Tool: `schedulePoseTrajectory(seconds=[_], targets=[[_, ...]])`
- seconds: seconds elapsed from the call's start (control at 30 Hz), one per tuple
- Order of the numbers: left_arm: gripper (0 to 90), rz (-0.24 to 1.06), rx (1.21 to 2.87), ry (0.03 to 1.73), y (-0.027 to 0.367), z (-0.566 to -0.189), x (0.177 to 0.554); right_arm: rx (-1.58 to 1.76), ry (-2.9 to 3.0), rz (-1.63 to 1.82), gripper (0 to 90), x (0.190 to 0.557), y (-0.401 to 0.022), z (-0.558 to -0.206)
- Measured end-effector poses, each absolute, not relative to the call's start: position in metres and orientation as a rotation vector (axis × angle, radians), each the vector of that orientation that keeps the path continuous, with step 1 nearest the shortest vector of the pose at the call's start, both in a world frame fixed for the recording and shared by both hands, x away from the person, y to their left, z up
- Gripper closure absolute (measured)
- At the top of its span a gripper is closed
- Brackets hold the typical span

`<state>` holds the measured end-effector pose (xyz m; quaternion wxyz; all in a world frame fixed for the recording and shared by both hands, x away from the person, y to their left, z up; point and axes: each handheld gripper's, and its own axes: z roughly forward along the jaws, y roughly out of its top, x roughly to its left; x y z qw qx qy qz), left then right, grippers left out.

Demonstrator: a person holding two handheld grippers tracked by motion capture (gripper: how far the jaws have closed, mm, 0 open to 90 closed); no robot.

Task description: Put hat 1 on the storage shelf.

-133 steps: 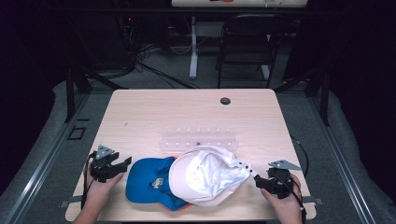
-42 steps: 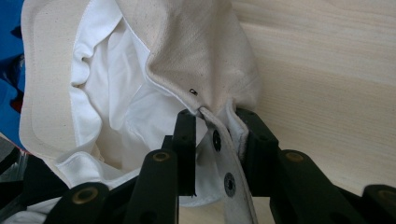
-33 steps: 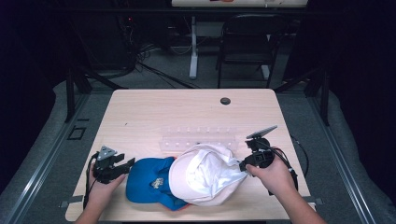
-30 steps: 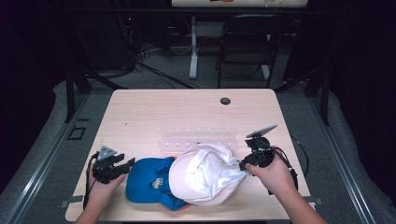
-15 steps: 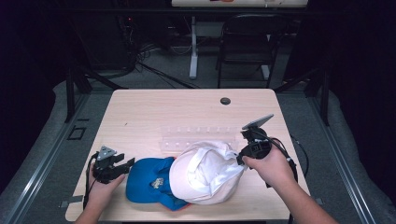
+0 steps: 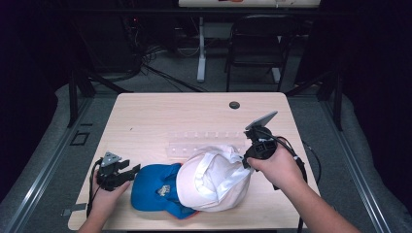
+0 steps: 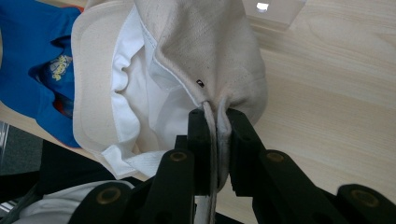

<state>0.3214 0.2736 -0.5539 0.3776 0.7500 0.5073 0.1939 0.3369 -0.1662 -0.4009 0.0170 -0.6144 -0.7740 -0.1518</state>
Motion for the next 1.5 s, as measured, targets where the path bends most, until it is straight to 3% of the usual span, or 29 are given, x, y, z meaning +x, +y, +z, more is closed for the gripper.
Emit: schedulePoseTrajectory(seconds=[0.47,1.5], targets=[[48.0,0.492,1.913,1.303,0.274,-0.554,0.321,-1.870,-2.272,-0.551,81.7,0.342,-0.164,-0.375],[48.0,0.494,1.909,1.299,0.274,-0.554,0.321,-1.534,-1.617,-0.996,82.1,0.343,-0.178,-0.382]])
